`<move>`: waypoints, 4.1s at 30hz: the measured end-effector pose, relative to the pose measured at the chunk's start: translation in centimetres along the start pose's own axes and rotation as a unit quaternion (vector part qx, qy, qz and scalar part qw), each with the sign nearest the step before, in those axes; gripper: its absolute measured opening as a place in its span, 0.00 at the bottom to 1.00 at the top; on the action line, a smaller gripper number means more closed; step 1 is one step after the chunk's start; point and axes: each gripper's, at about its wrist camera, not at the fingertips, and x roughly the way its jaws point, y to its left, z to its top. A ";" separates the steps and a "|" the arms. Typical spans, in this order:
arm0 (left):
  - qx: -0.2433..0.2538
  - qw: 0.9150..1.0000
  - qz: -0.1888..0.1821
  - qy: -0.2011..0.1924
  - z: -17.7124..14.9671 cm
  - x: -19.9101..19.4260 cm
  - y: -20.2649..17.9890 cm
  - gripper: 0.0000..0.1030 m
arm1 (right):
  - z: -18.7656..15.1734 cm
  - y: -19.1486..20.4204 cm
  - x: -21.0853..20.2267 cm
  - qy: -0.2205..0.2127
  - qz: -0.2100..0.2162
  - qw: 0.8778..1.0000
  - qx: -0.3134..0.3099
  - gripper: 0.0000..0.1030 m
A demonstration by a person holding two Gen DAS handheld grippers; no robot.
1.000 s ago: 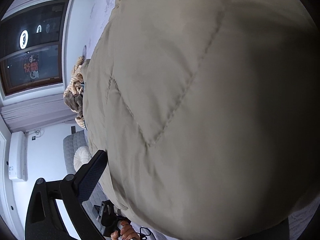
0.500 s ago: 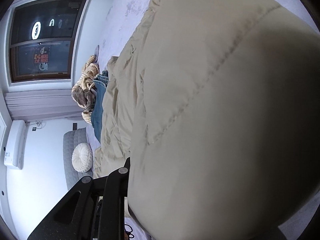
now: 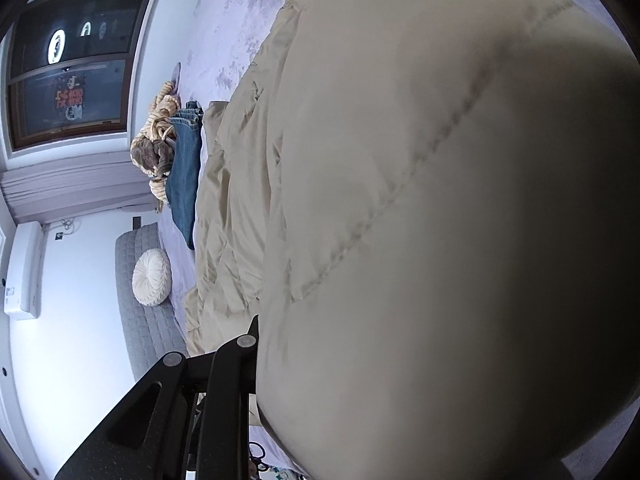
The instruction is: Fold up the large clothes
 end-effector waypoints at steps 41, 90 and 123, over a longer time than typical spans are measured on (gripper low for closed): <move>0.143 0.976 0.162 0.033 6.4 8.0 -7.2 0.56 | -0.3 12.1 4.7 -0.021 -0.183 0.941 -0.284 0.21; 0.076 0.980 0.174 0.066 -2.9 -3.7 -6.6 0.99 | -7.8 8.7 -2.2 0.023 -0.234 0.937 -0.259 1.00; 0.060 0.986 0.091 0.127 1.7 -2.9 4.6 0.98 | -12.8 10.9 5.4 0.050 -0.212 0.949 -0.229 1.00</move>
